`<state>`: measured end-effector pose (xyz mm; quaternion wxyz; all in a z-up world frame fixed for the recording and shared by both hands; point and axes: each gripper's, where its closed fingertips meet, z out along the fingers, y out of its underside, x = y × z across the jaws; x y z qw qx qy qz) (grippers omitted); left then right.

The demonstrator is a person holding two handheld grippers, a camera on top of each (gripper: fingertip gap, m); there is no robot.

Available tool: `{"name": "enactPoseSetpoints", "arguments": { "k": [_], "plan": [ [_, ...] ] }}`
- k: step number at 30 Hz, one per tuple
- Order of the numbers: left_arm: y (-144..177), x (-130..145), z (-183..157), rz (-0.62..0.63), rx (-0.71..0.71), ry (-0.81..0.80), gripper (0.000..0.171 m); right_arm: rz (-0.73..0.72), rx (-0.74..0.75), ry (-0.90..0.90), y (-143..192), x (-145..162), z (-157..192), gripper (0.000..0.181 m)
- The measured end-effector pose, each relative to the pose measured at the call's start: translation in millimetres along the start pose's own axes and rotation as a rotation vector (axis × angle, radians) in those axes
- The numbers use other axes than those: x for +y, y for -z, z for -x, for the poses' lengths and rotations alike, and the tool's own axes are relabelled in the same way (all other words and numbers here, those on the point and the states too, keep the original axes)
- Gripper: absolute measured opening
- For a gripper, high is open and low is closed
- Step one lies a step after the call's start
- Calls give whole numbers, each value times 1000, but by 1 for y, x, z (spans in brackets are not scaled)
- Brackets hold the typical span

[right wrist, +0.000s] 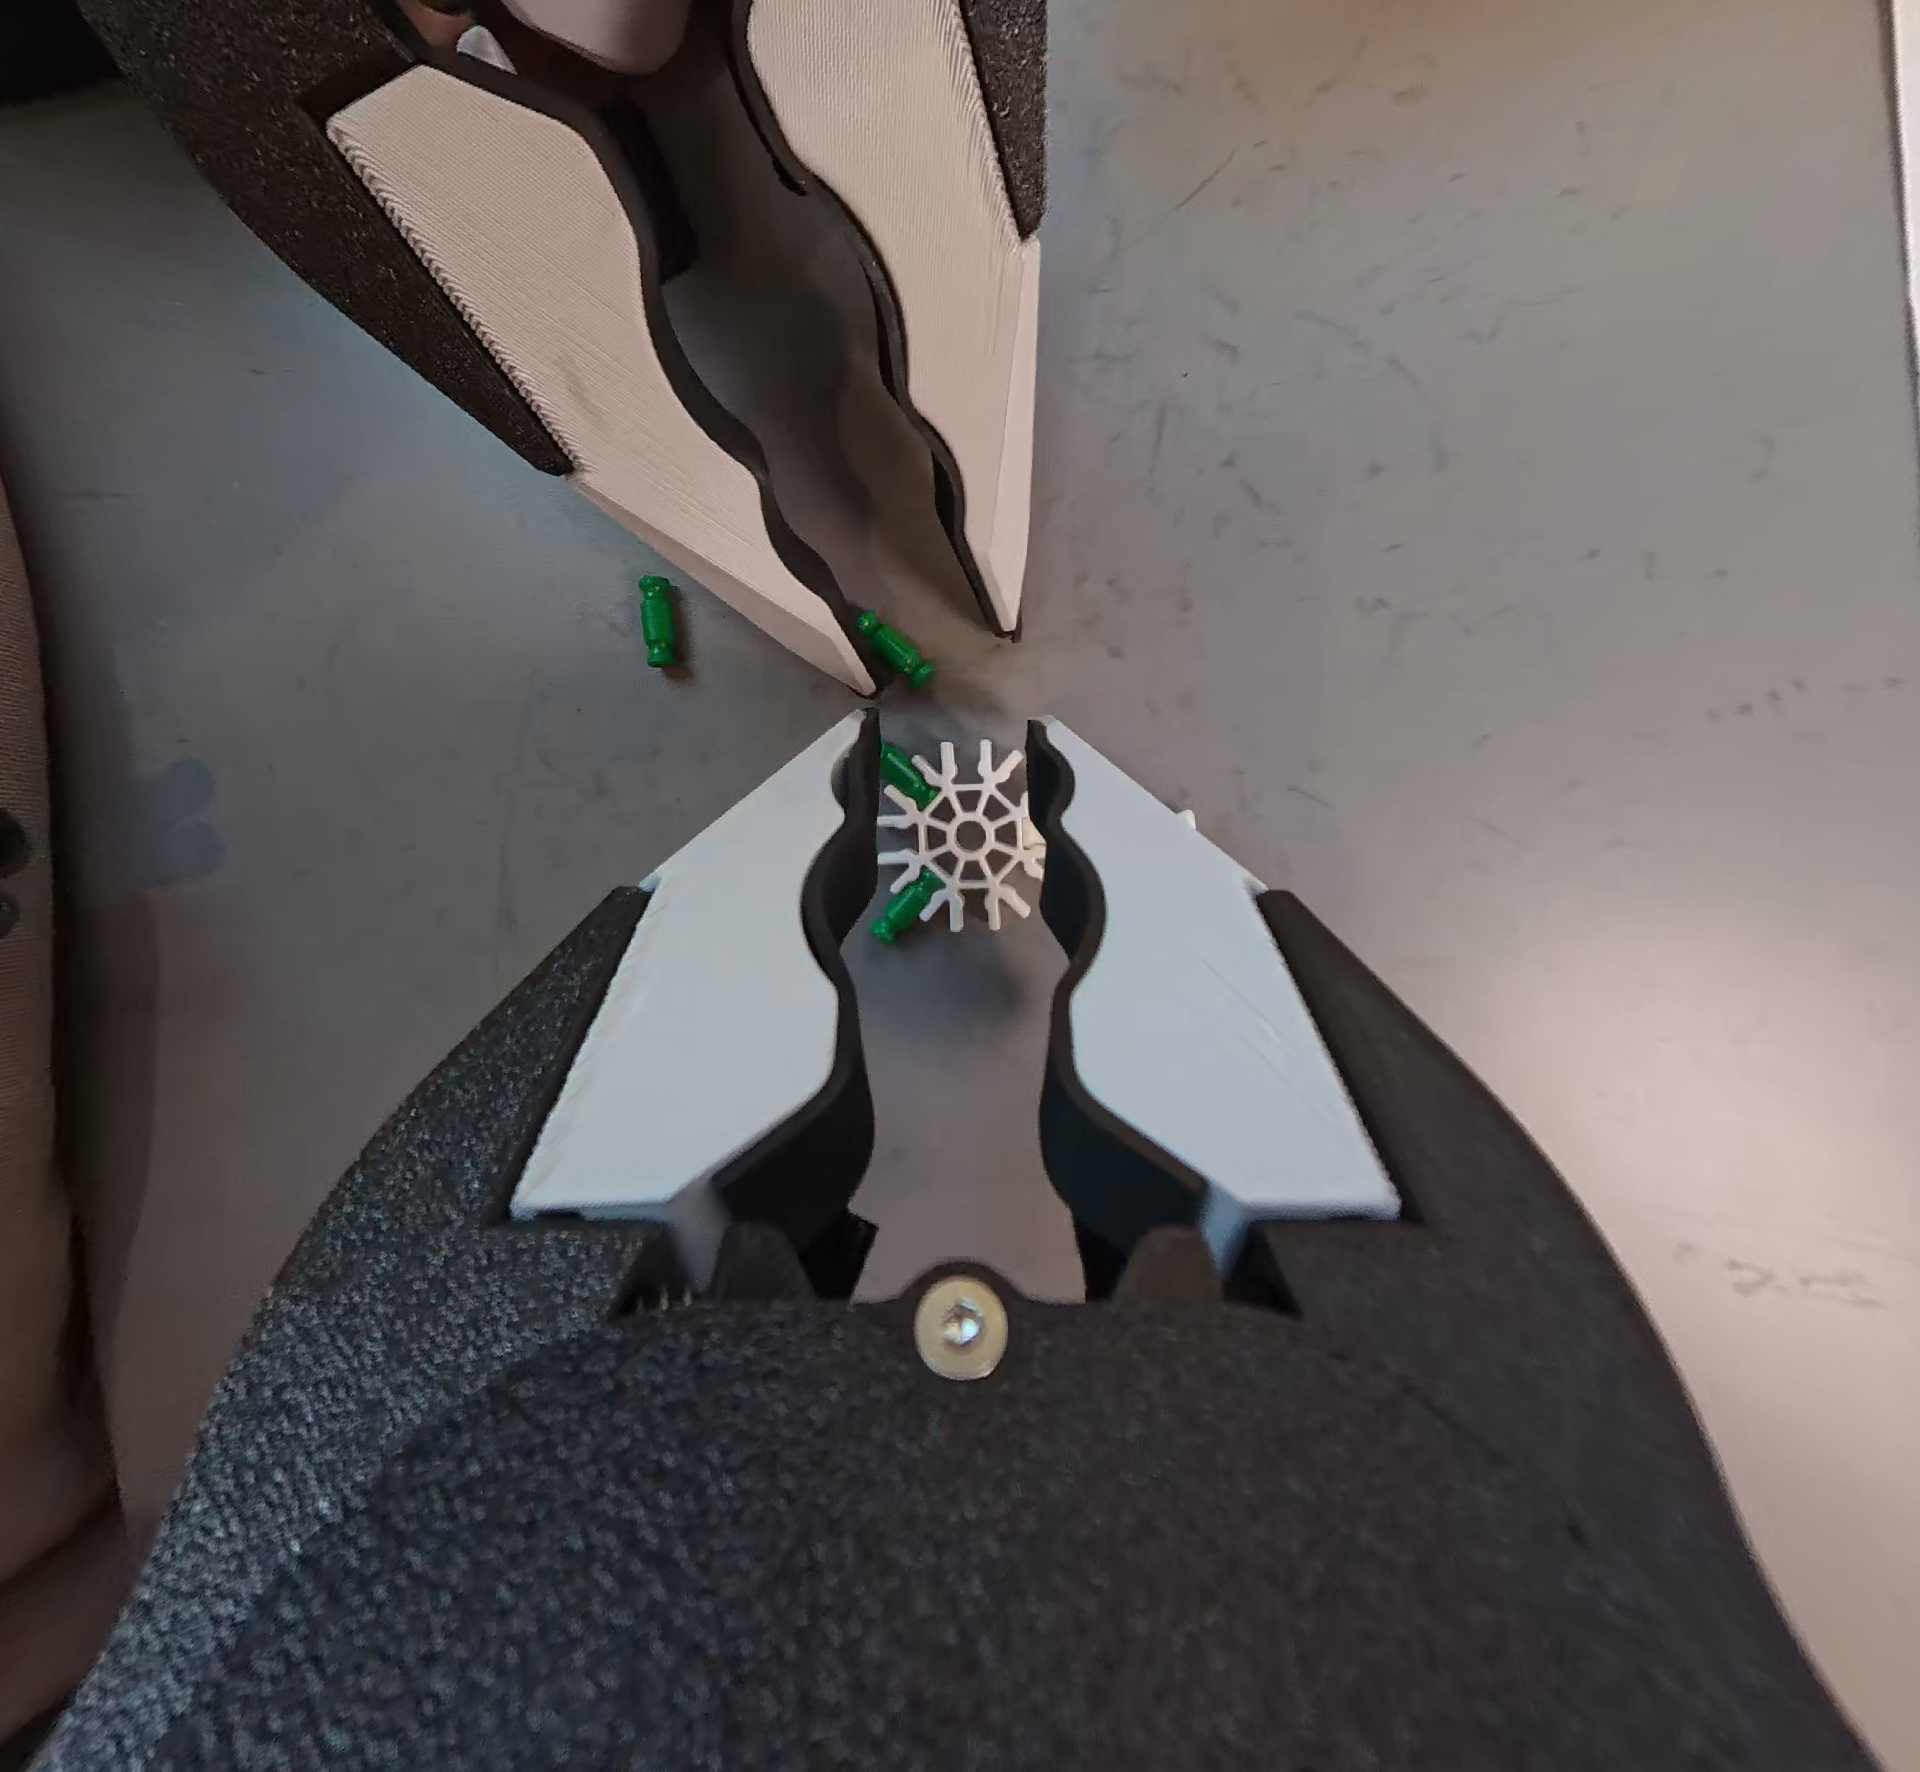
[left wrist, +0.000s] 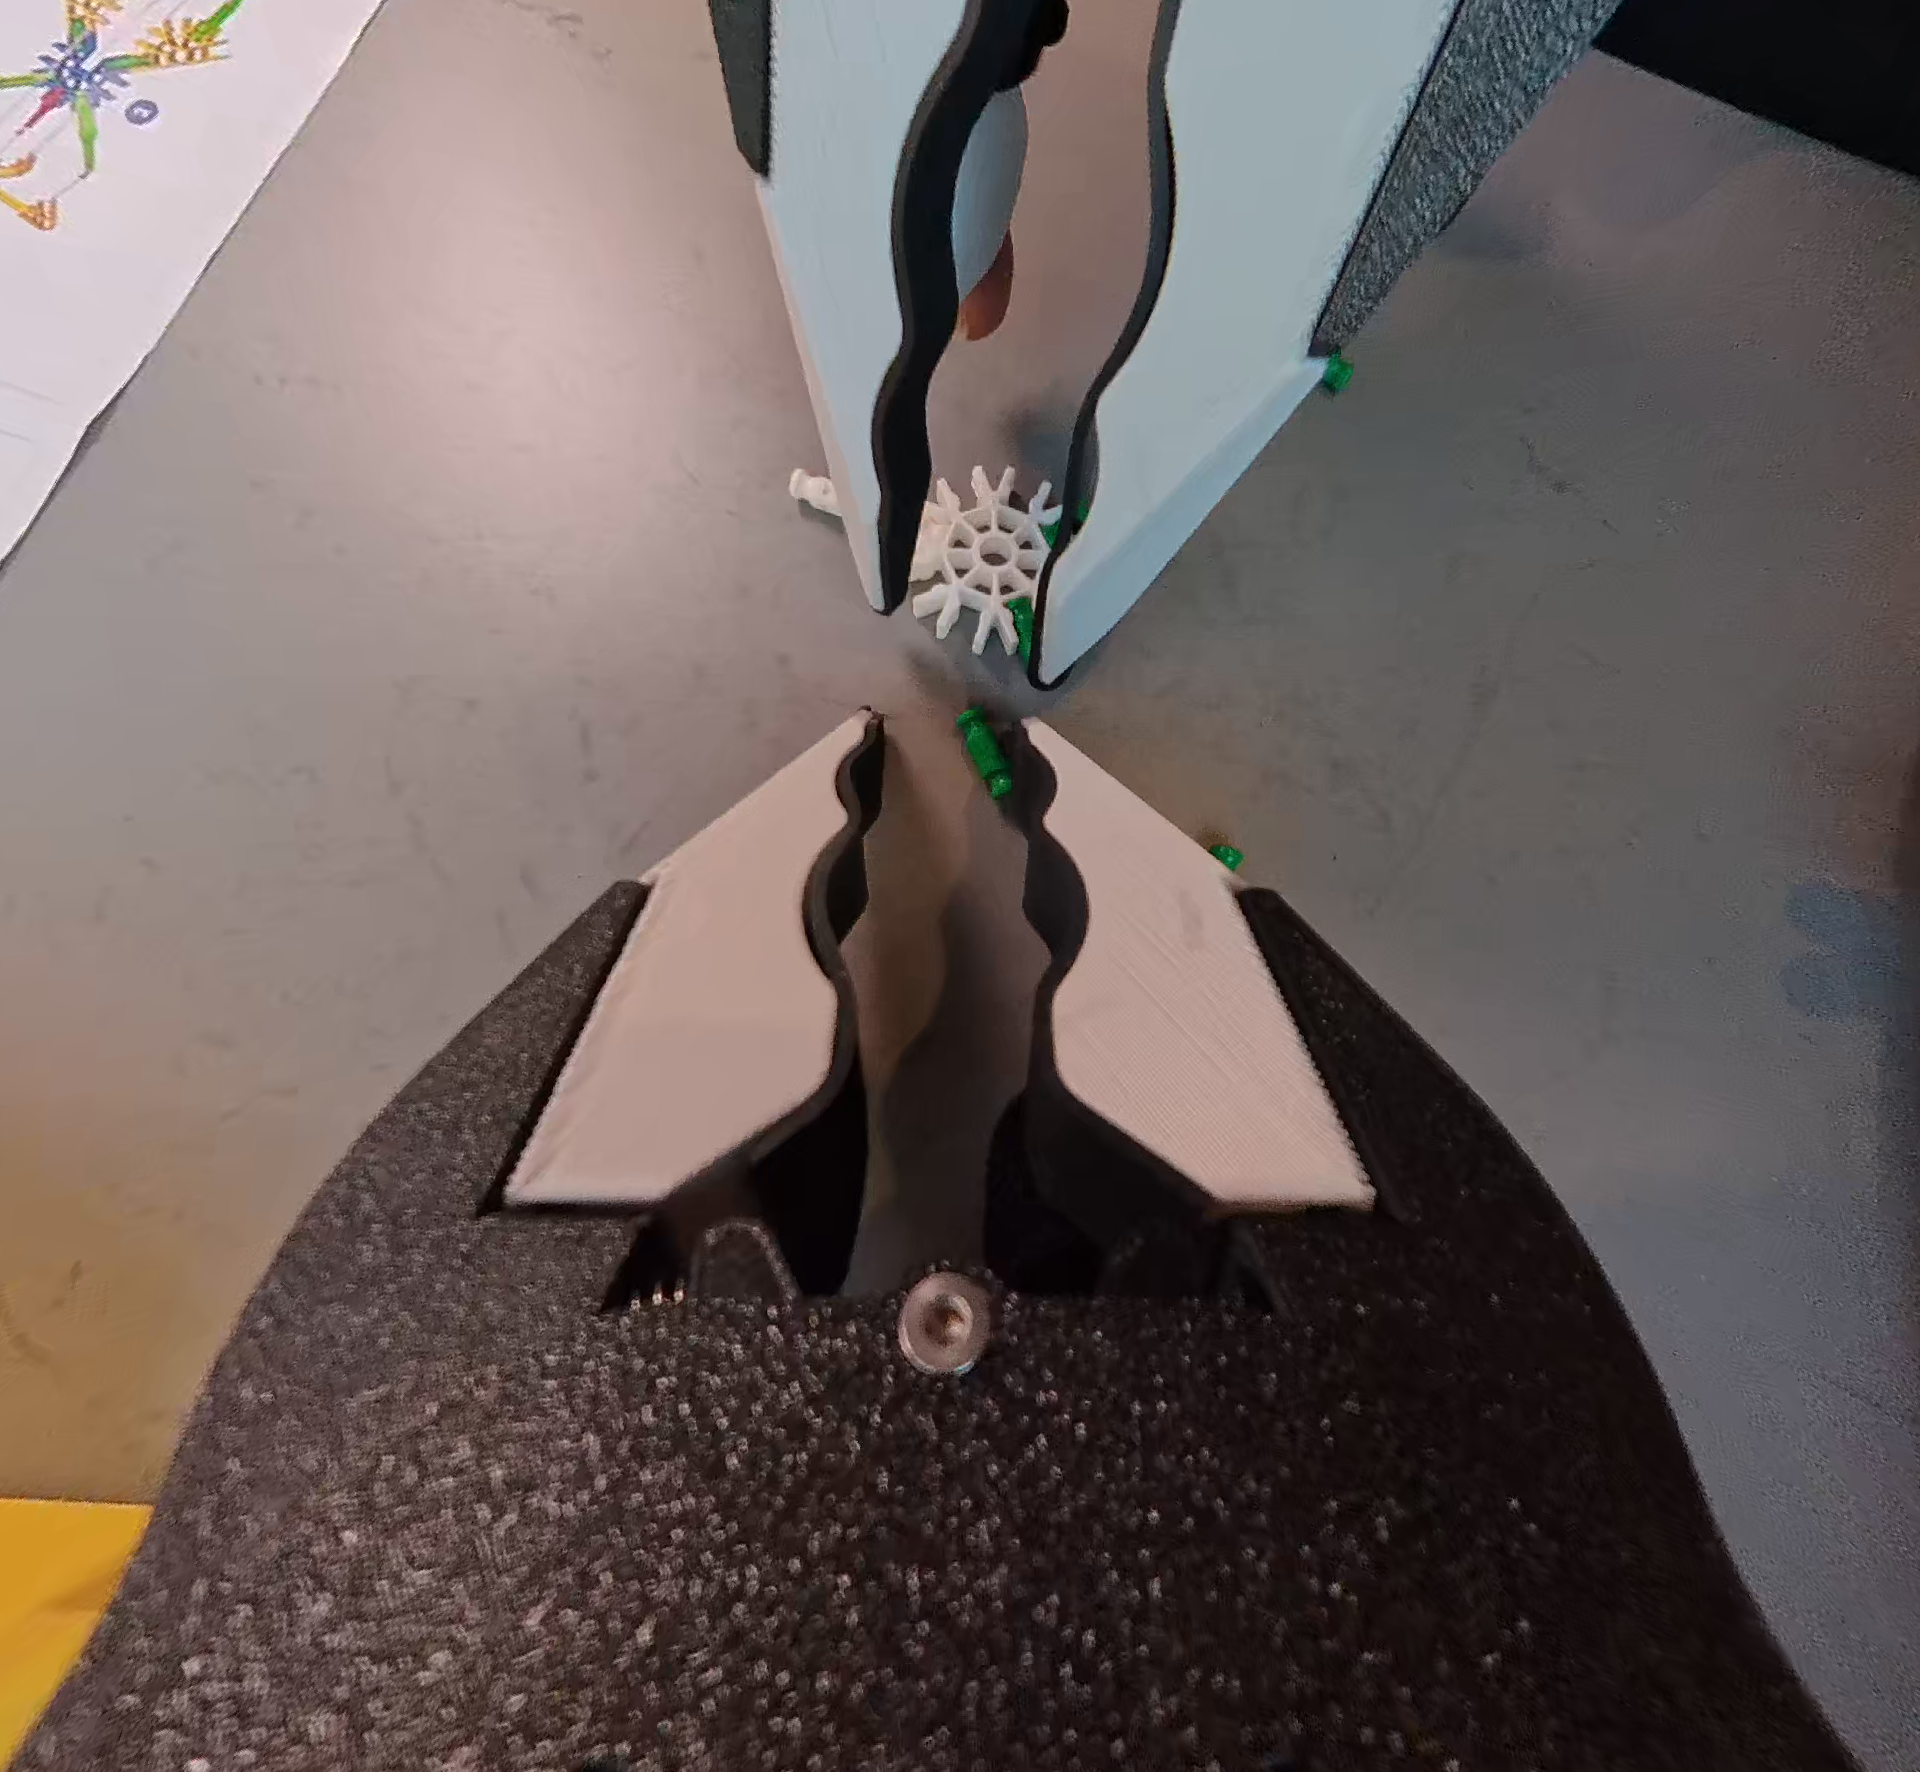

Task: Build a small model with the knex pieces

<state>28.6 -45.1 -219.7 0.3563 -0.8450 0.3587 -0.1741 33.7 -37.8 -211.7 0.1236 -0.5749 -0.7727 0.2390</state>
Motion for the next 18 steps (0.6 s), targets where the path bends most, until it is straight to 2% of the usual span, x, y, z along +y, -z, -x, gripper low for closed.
{"name": "enactPoseSetpoints", "arguments": {
  "k": [10,14,18],
  "plan": [
    [5,6,-5,20,13,-11,10,-146,22,-67,20,11,-2,22],
    [3,2,-5,11,5,-33,5,-161,9,-59,21,14,3,22],
    [5,-15,1,-54,-23,-57,5,-161,20,-20,20,12,5,20]
  ]
}}
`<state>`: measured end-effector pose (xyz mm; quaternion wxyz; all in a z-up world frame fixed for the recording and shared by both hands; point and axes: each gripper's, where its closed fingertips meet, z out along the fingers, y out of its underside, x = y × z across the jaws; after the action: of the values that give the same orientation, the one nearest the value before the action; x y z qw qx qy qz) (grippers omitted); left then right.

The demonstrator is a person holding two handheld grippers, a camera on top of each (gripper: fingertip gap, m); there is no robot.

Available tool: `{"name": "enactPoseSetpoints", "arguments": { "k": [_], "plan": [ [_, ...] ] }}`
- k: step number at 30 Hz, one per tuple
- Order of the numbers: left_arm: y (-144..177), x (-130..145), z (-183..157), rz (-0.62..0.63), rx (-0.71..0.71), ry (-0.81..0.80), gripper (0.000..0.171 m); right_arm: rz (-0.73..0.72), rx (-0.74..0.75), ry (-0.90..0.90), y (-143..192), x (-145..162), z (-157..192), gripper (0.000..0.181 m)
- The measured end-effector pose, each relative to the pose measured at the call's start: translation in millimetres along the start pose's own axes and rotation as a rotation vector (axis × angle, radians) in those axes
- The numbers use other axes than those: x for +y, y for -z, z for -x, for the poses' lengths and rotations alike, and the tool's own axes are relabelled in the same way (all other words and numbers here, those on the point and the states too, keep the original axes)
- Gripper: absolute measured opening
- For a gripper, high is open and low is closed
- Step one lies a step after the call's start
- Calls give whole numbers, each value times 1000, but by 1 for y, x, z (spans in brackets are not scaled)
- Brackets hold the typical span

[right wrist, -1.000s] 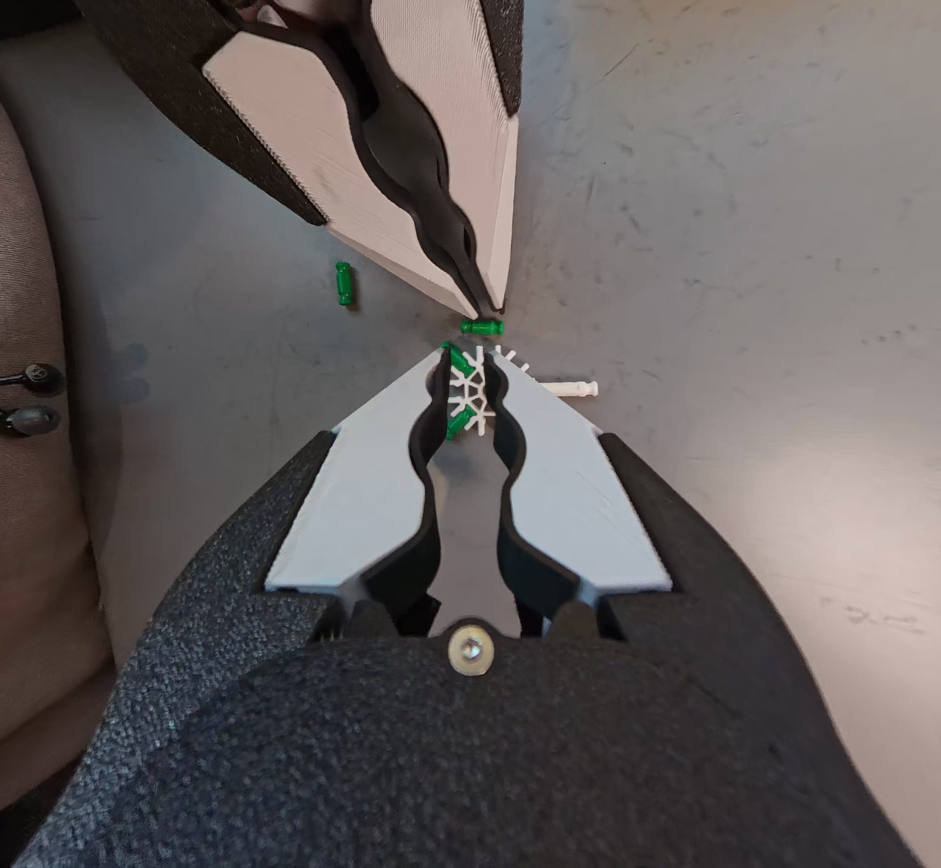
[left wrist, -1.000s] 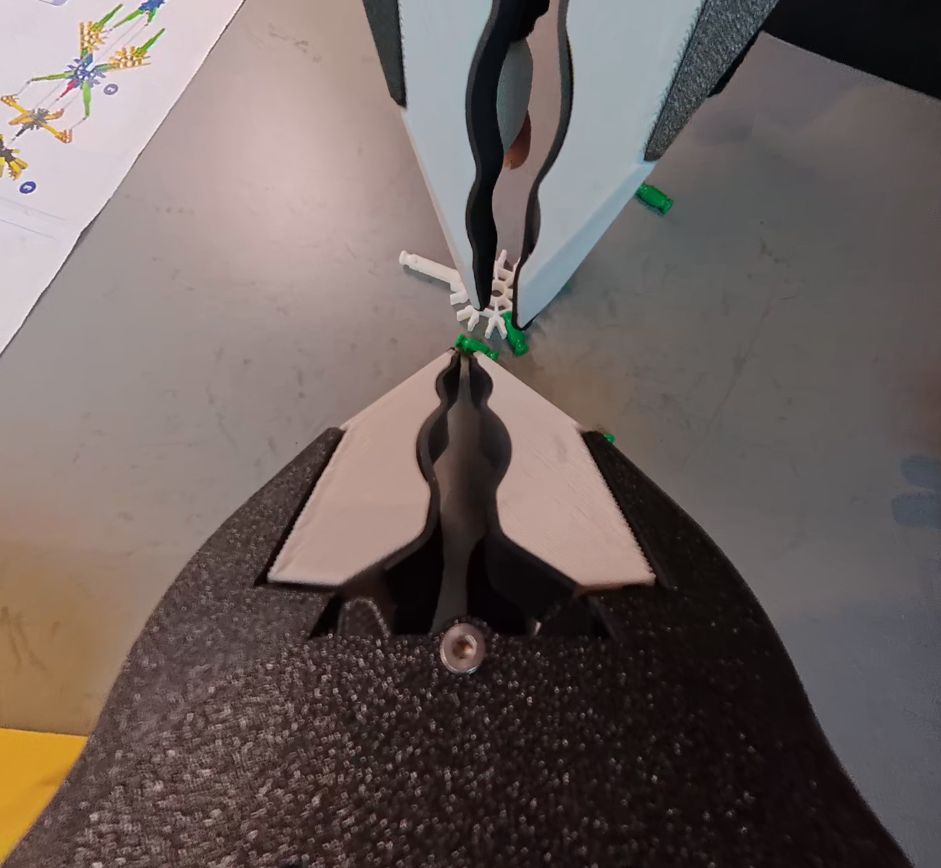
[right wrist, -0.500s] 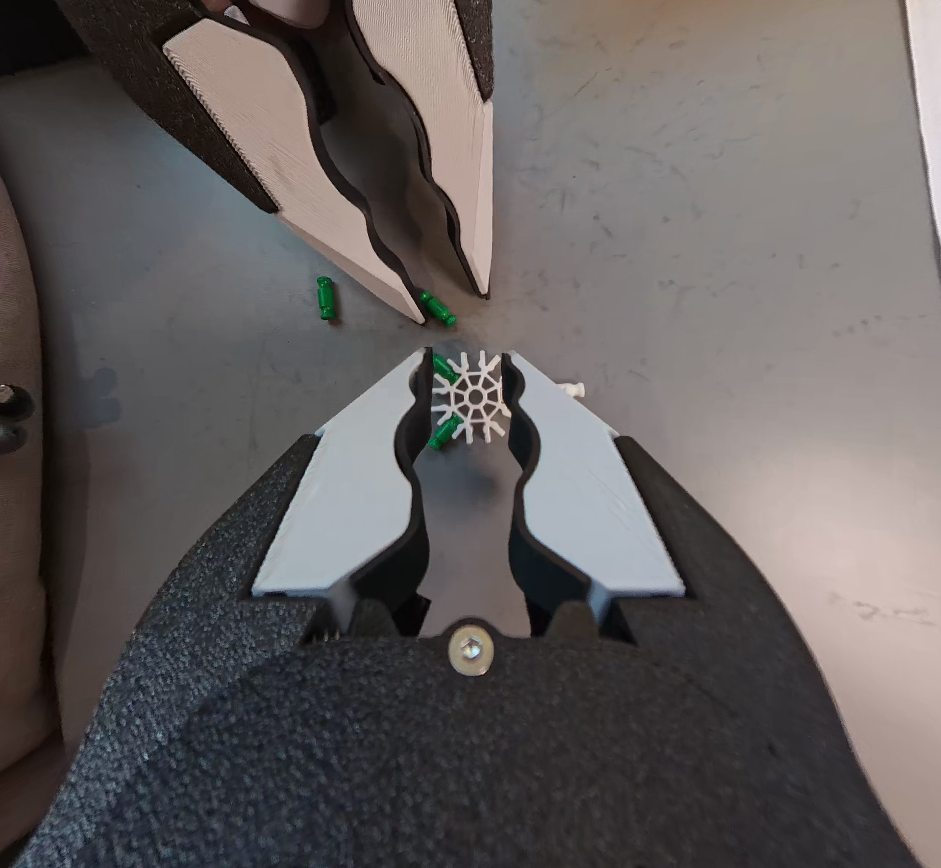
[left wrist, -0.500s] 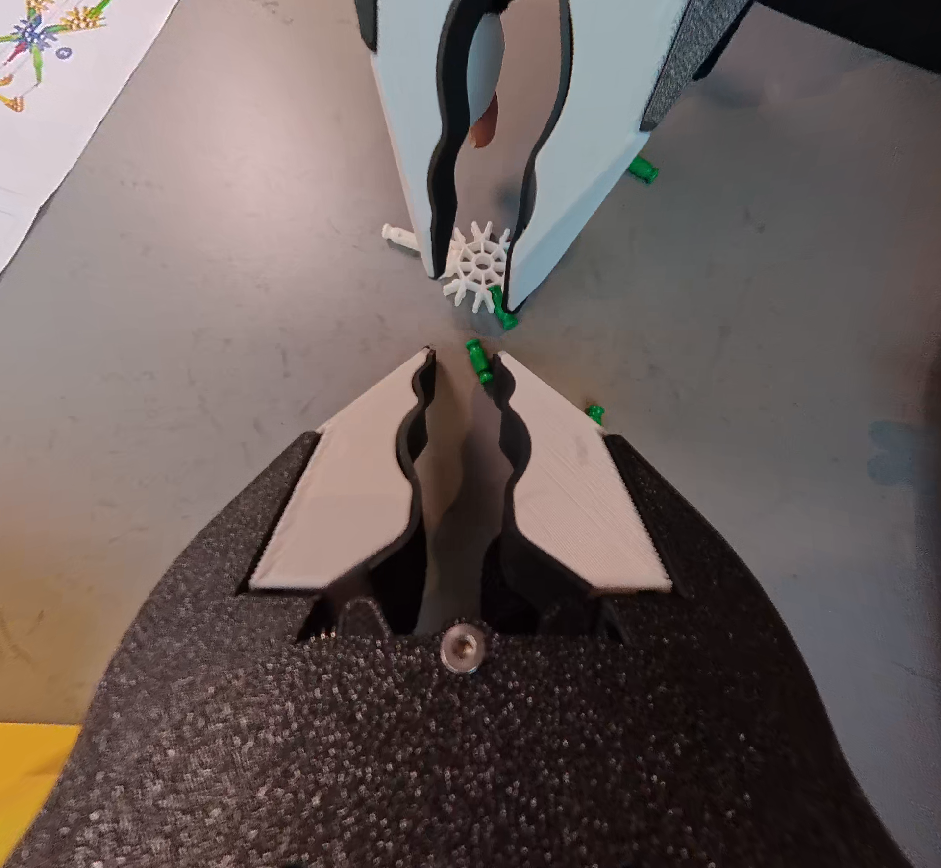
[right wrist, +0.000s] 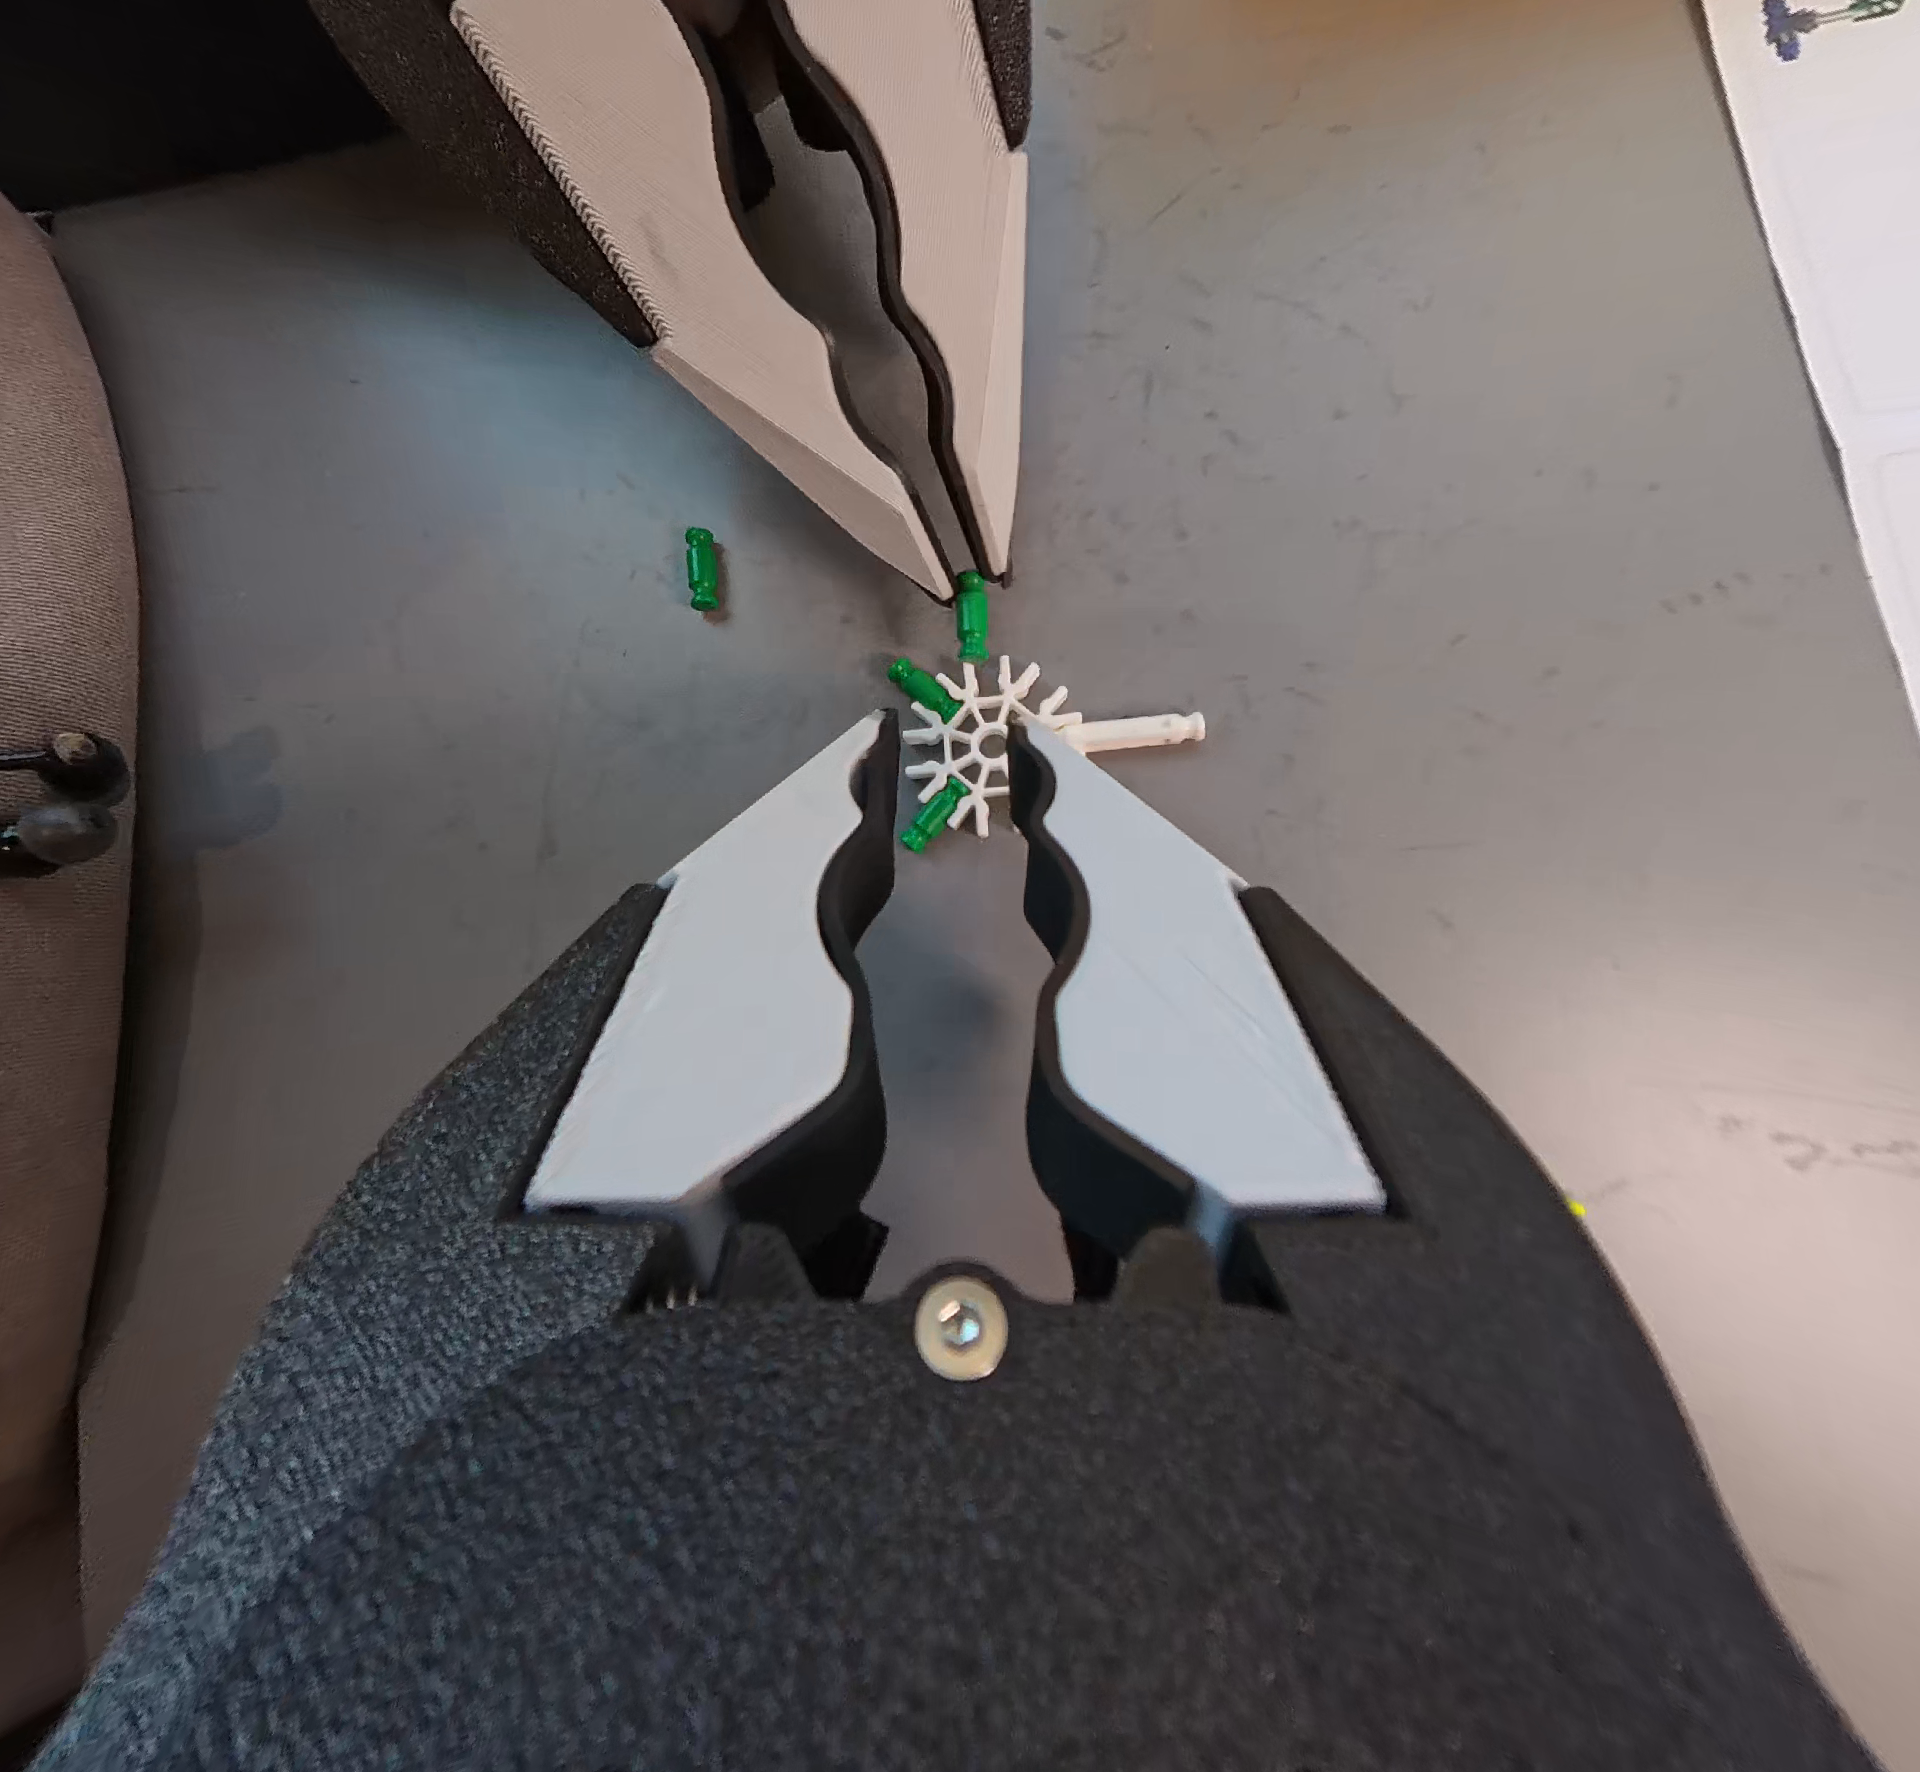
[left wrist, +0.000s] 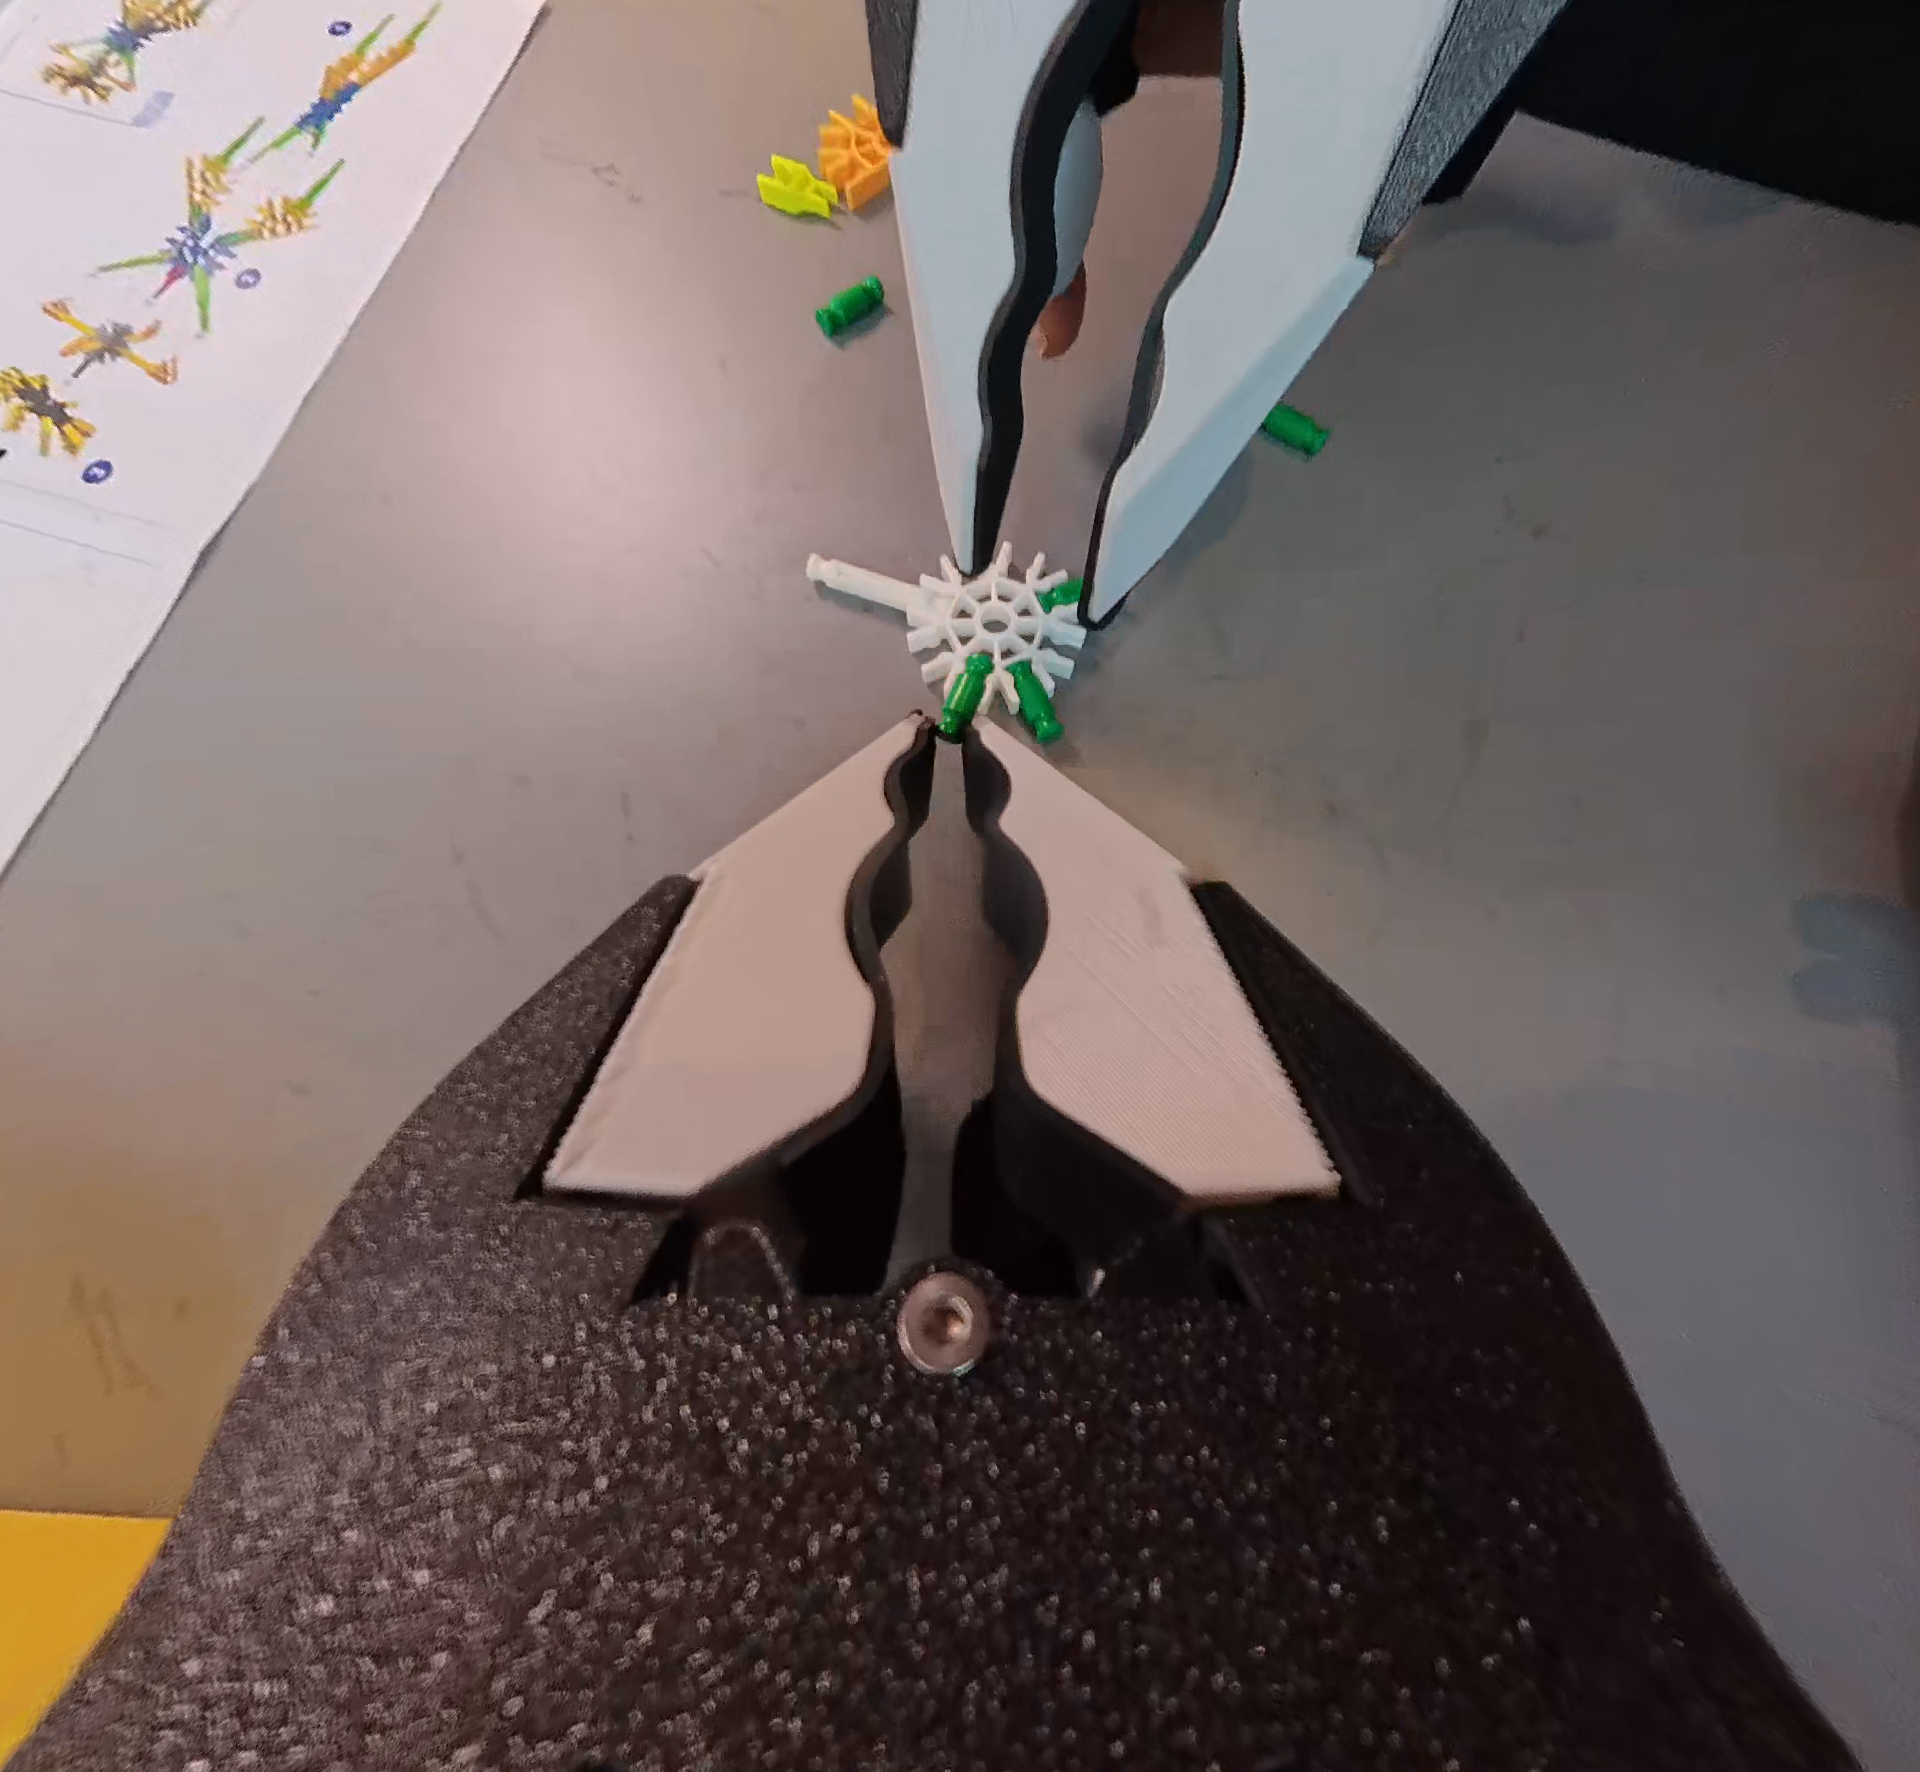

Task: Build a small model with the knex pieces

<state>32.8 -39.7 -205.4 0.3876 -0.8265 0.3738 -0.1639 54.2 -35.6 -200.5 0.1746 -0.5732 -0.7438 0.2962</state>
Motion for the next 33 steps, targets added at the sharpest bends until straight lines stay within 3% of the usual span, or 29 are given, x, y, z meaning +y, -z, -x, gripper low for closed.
{"name": "enactPoseSetpoints", "arguments": {
  "k": [8,25,33],
  "plan": [
    [-9,0,1,35,-16,-50,5,37,37,62,-3,-5,-6,0],
    [-10,4,0,62,-22,-64,4,235,31,129,-16,0,-7,0],
    [-12,6,0,51,-5,7,4,322,3,124,-17,0,-5,0]
  ]
}}
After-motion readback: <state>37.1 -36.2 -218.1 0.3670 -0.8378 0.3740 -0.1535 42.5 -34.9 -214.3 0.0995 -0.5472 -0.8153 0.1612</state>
